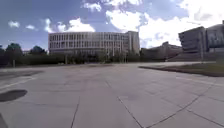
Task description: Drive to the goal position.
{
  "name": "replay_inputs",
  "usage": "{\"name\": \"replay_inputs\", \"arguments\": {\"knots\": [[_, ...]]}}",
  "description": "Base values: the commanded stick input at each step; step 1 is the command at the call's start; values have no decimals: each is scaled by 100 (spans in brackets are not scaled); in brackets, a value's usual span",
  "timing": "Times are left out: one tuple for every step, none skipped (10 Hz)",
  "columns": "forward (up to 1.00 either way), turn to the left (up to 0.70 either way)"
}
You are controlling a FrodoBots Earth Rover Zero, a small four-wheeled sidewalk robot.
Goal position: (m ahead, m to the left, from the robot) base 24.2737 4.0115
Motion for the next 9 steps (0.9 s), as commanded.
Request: {"name": "replay_inputs", "arguments": {"knots": [[70, 0], [70, 0], [70, 0], [70, 0], [70, 0], [70, 0], [70, 0], [70, 0], [70, 0]]}}
